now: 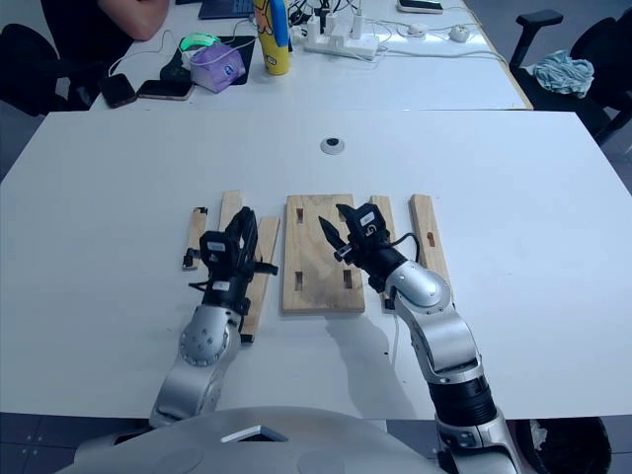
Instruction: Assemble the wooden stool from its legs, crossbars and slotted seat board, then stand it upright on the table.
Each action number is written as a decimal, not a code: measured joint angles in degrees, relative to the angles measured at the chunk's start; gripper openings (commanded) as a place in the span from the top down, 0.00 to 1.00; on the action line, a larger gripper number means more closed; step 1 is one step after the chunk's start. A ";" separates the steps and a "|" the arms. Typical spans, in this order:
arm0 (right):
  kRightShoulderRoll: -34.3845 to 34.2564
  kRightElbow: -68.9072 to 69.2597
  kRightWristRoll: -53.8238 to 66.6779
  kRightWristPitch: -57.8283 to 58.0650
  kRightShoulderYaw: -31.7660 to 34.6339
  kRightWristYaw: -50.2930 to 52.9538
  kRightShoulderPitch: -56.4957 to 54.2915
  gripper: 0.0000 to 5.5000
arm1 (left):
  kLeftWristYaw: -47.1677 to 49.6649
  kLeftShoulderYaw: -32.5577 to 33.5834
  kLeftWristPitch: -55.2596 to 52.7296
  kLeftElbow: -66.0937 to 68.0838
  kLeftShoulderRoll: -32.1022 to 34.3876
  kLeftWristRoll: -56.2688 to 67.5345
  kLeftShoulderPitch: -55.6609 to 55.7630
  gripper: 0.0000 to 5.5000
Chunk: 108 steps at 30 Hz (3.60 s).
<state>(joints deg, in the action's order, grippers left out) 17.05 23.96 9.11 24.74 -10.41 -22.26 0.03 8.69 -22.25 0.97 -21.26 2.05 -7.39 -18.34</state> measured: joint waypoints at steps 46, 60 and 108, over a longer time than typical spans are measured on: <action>-2.31 -15.11 -3.25 -10.35 1.02 -0.11 -11.82 0.64 | -9.33 15.41 27.74 31.15 -1.84 6.11 16.53 0.92; -2.46 -15.59 -3.71 -10.85 0.99 -0.12 -11.93 0.64 | -9.20 13.79 27.48 30.96 -3.90 3.93 16.41 0.92; -7.13 -19.40 -7.67 -16.34 1.01 5.77 -8.66 0.64 | -11.61 22.15 -39.55 0.47 0.04 21.39 44.24 1.00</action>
<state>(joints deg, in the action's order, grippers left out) 9.92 4.56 1.44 8.39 -9.40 -16.49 -8.63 -2.92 -0.10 -38.57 -20.79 2.09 14.00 25.90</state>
